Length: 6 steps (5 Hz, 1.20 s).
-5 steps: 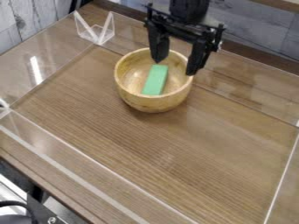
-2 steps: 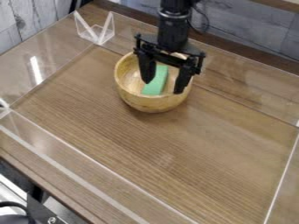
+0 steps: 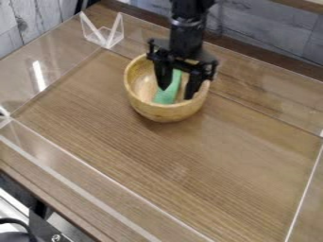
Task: Move green object from inside the wooden bowl to the table next to it
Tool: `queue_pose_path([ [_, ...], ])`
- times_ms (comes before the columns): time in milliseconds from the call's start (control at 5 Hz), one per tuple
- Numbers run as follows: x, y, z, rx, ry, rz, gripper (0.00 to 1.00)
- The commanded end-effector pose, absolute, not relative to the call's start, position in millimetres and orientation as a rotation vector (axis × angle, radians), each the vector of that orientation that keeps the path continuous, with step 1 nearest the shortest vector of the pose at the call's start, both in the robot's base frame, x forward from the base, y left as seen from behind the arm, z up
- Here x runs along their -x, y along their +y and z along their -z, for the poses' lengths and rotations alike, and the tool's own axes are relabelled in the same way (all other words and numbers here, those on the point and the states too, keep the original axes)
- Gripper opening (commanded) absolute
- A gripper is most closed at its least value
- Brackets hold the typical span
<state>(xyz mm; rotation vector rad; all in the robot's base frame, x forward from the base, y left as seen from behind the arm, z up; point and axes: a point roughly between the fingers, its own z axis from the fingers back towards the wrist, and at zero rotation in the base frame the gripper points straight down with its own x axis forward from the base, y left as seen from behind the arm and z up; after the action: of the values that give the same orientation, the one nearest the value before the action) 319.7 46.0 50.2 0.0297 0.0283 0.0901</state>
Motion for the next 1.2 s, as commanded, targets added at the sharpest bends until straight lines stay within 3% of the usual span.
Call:
queue_pose_path([
  [0,-329.9,45.8,-65.7,-0.035,-0.039,-0.044,0.0],
  [200,-330.5,42.9,-73.8,-0.015,-0.054,-0.012,1.0],
  [400,-324.0,35.4,-79.9,0.003,-0.067,-0.004,1.0],
  [600,-319.5,28.8,-79.4,0.001,-0.07,0.011,0.0],
  [800,-315.9,22.7,-78.6,0.0,-0.071,0.026,0.0],
  [1000,-324.0,30.6,-88.7,-0.001,-0.086,-0.054,1.0],
])
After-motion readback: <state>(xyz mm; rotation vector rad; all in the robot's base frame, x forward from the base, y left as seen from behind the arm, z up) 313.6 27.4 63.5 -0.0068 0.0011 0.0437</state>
